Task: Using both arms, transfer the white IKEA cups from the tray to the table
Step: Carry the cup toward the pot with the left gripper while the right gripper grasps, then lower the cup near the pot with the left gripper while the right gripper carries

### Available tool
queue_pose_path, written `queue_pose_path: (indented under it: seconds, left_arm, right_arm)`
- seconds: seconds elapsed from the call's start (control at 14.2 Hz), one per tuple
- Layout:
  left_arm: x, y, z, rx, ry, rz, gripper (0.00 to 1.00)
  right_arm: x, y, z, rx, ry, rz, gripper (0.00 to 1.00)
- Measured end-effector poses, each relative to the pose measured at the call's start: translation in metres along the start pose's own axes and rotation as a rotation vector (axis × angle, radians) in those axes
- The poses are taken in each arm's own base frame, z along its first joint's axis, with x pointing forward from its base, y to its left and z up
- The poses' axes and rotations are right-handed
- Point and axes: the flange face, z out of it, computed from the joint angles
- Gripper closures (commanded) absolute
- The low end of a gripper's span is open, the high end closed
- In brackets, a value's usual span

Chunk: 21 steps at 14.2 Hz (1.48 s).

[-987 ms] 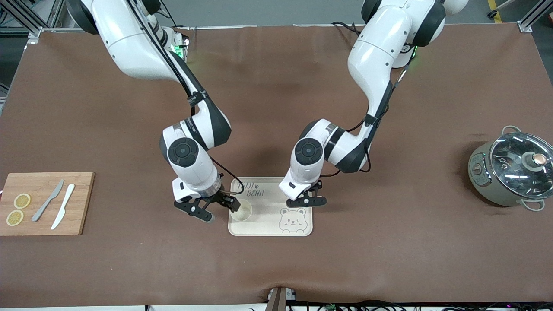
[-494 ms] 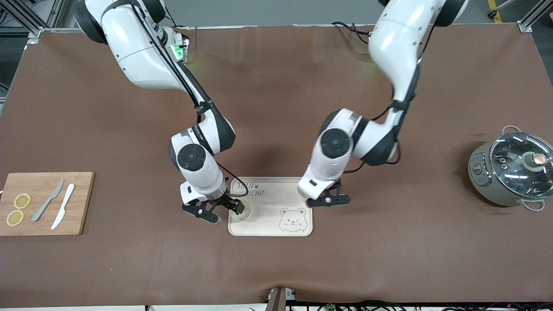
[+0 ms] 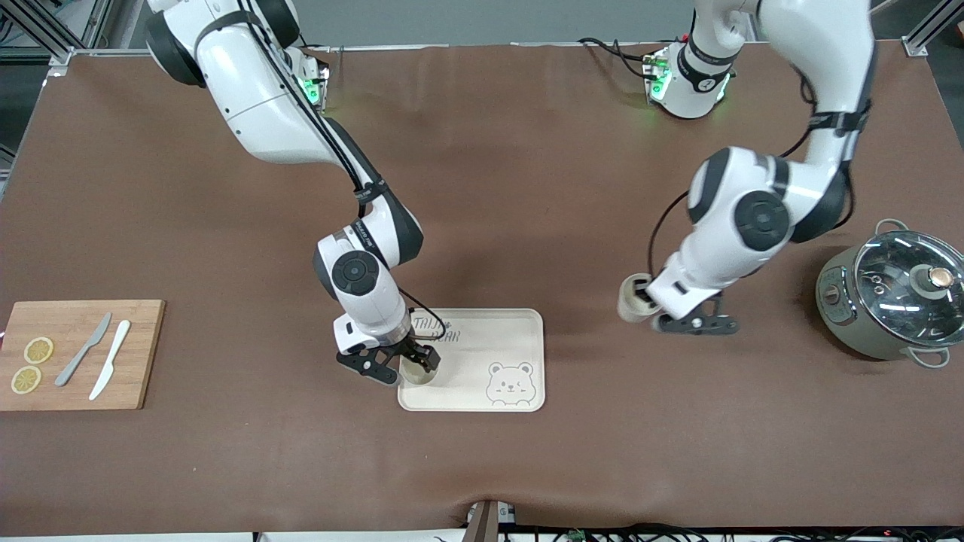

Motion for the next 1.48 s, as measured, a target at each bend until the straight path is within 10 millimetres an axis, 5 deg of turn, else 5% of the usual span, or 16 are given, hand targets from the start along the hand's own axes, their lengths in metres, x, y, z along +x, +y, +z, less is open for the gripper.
queue_pose_path:
  seconds: [0.21,0.42,0.71,0.92,1.34,1.41,1.48]
  left_arm:
    - [-0.029,-0.057,0.008,0.001,-0.018,0.058,1.00]
    - [-0.044,-0.098,0.029,0.002,-0.016,0.105,1.00]
    - [-0.048,-0.157,0.061,0.000,-0.013,0.148,1.00]
    - [-0.049,-0.194,0.091,-0.006,-0.036,0.135,1.00]
    - [-0.038,-0.211,0.122,-0.011,-0.063,0.113,1.00]
    - [-0.037,-0.213,0.122,-0.011,-0.062,0.111,0.33]
    - [-0.035,-0.215,0.122,-0.010,-0.059,0.108,0.04]
  right_arm:
    - [0.004,0.001,-0.002,-0.001,0.009,0.004,0.00]
    - [0.006,0.002,-0.002,-0.003,0.012,0.006,0.54]
    - [0.006,0.002,-0.002,-0.003,0.012,0.007,0.96]
    - [0.006,0.002,-0.002,-0.003,0.012,0.007,1.00]
    - [0.006,0.002,-0.002,-0.005,0.011,0.016,1.00]
    - [0.007,0.002,-0.002,-0.006,0.012,0.021,1.00]
    - [0.009,0.002,-0.005,-0.012,0.010,0.026,1.00]
